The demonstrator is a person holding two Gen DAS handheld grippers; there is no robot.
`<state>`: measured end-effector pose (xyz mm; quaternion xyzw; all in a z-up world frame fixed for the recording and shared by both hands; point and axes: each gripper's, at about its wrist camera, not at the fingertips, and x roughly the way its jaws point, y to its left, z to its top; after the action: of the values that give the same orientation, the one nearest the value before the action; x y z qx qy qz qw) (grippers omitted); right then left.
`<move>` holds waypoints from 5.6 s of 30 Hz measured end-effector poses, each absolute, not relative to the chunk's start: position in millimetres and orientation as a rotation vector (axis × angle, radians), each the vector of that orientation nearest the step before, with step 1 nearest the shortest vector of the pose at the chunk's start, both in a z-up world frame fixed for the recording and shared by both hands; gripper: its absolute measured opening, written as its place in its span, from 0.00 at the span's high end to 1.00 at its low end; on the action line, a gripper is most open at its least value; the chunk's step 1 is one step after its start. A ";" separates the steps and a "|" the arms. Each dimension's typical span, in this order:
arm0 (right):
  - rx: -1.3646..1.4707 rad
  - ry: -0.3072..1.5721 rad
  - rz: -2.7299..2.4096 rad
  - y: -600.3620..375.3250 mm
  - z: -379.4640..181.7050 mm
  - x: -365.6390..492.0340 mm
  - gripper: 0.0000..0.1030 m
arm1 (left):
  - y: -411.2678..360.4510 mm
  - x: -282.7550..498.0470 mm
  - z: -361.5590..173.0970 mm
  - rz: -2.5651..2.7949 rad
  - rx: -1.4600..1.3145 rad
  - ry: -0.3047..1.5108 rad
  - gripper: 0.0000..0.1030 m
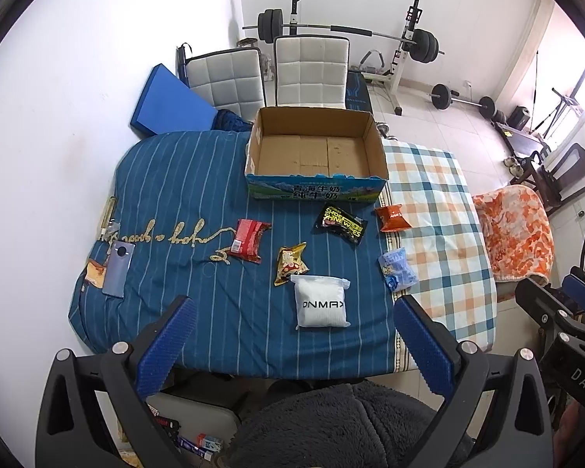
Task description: Organize soft objects
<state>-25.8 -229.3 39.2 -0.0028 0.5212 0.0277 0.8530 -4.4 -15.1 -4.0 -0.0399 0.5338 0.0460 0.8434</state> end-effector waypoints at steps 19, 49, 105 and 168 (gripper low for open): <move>-0.017 1.055 0.050 -226.2 48.5 -26.6 0.12 | -12.2 -3.5 8.9 0.109 -0.068 1.085 0.00; 0.005 1.114 0.082 -235.0 15.1 -2.9 0.12 | -5.7 22.0 -20.5 0.144 -0.085 1.147 0.00; 0.051 1.583 0.353 -313.8 -307.6 136.1 0.70 | -73.3 128.6 -214.5 0.147 -0.165 1.413 0.32; -0.045 1.585 0.260 -115.6 -362.4 512.3 0.32 | 25.5 508.5 -315.4 -0.121 -0.262 1.636 0.04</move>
<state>512.3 -115.6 -362.4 -0.0200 0.7099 0.1163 0.6944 508.5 25.5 -315.4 -0.1163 0.7271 -0.0539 0.6745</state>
